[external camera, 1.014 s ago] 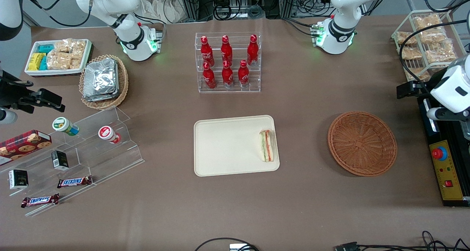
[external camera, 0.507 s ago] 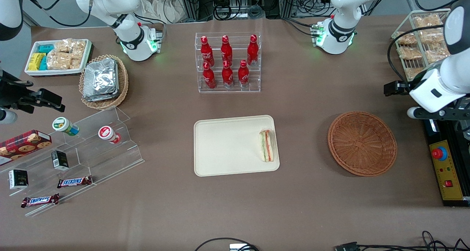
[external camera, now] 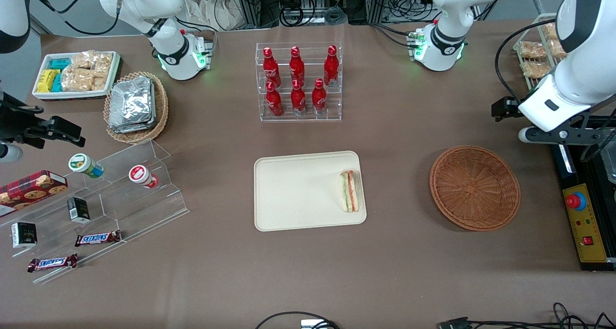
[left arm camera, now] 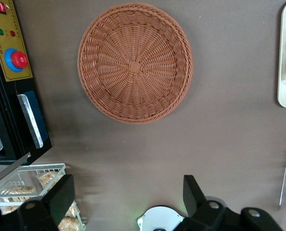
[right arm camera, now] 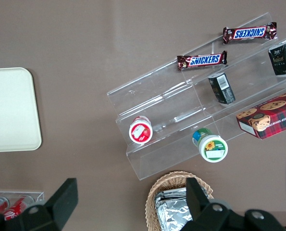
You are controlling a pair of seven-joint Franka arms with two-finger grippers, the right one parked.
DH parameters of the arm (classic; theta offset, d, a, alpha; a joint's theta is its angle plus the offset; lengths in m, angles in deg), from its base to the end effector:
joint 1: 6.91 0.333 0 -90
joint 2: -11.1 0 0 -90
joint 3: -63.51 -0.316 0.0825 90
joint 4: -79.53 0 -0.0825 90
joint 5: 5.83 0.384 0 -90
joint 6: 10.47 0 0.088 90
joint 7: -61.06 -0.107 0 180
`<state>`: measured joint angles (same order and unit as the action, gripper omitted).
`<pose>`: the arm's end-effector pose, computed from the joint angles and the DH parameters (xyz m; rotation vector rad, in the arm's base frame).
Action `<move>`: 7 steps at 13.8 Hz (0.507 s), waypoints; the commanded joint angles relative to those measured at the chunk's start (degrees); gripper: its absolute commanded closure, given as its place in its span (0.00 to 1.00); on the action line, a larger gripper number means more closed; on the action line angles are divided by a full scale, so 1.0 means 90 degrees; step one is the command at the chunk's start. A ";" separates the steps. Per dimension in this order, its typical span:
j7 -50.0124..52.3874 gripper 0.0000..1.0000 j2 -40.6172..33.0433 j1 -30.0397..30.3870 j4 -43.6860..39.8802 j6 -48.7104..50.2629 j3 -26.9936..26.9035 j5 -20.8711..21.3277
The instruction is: Place sandwich from basket to tray
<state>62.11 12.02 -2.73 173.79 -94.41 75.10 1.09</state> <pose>0.5403 -0.0554 0.5740 -2.9923 0.1653 0.2805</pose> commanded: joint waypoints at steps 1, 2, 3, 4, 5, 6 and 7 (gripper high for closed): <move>-0.0038 0.00 -0.0170 -0.0230 0.0161 -0.0203 -0.0321 -0.0104; -0.0038 0.00 -0.0160 -0.0230 0.0171 -0.0349 -0.0331 -0.0211; -0.0038 0.00 -0.0151 -0.0240 0.0171 -0.0437 -0.0331 -0.0260; -0.0009 0.00 -0.0131 -0.0259 0.0162 -0.0438 -0.0321 -0.0261; 0.0011 0.00 -0.0141 -0.0259 0.0181 -0.0429 -0.0331 -0.0271; 0.0021 0.00 -0.0141 -0.0250 0.0171 -0.0390 -0.0321 -0.0261; 0.0030 0.00 -0.0121 -0.0211 0.0171 -0.0390 -0.0321 -0.0271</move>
<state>62.12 12.01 -3.97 174.02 -97.31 73.17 -0.77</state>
